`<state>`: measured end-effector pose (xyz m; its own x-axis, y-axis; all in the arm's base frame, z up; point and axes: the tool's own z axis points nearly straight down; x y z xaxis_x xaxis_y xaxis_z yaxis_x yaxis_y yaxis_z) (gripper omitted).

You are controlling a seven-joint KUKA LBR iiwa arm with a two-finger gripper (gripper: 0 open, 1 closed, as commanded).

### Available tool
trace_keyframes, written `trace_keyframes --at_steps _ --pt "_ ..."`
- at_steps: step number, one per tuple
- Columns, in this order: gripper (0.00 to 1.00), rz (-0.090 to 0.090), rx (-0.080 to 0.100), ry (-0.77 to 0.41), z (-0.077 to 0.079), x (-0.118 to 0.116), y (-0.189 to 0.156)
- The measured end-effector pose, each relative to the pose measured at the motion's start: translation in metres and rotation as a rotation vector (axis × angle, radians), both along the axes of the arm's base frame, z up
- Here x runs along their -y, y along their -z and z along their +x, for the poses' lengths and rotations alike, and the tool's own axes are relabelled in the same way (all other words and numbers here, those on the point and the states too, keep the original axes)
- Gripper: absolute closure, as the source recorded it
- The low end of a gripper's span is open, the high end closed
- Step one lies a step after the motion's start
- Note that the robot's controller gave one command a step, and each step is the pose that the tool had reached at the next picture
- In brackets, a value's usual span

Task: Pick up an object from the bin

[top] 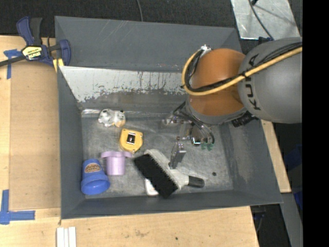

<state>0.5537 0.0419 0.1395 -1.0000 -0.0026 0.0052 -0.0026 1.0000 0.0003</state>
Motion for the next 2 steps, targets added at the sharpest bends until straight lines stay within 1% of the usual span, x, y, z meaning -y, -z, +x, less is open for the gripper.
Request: trace_keyframes --at_steps 1,2 --pt "0.00 0.000 0.008 0.001 0.002 0.000 -0.004" --pt "0.00 0.000 0.012 0.093 -0.011 -0.023 0.038"
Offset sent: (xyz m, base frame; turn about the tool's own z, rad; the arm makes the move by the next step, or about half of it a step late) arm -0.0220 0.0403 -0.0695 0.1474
